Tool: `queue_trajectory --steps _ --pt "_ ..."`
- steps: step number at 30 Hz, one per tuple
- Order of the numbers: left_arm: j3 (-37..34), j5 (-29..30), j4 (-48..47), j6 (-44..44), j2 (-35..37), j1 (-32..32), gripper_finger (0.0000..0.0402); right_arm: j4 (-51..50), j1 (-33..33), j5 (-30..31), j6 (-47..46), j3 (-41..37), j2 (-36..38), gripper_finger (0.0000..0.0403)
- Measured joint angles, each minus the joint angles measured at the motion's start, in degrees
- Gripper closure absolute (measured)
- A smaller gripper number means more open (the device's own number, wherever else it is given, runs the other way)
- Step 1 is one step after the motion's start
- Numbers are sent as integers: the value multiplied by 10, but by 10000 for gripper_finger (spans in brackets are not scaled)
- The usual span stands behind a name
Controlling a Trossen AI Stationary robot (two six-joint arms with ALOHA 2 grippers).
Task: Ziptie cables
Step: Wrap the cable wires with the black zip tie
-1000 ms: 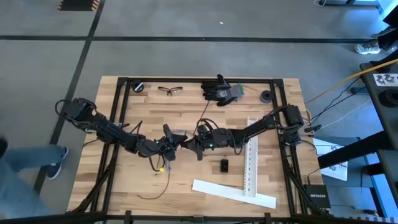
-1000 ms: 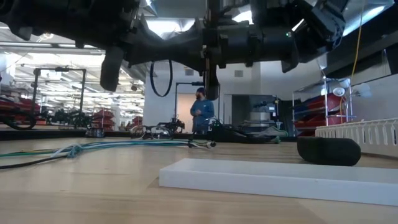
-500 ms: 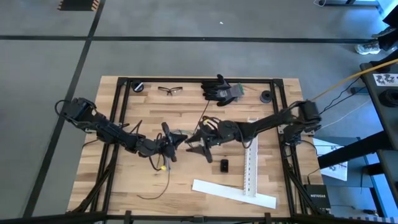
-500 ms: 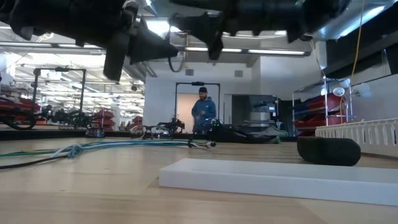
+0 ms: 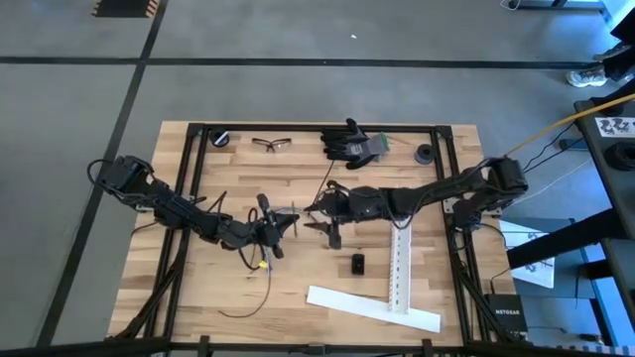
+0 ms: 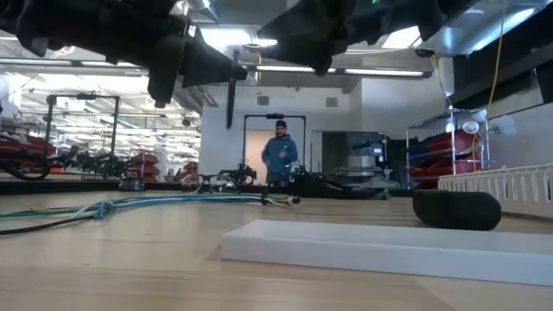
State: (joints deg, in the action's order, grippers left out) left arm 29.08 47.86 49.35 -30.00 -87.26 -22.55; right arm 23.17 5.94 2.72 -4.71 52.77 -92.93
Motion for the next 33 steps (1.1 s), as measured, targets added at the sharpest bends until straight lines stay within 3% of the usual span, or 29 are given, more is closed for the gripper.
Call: queue_trajectory --steps 7,12,20,33 --pt "0 -1 -6 0 0 0 402 19 -56 -90 -83 -1 -2 214" --pt "0 -1 -9 0 0 0 402 85 -60 -150 -111 6 -41 214" --pt "0 -3 -20 -1 0 0 402 83 -60 -174 -115 55 -87 216" --pt "0 -3 -33 0 0 1 402 77 -55 -174 -101 56 -104 316"
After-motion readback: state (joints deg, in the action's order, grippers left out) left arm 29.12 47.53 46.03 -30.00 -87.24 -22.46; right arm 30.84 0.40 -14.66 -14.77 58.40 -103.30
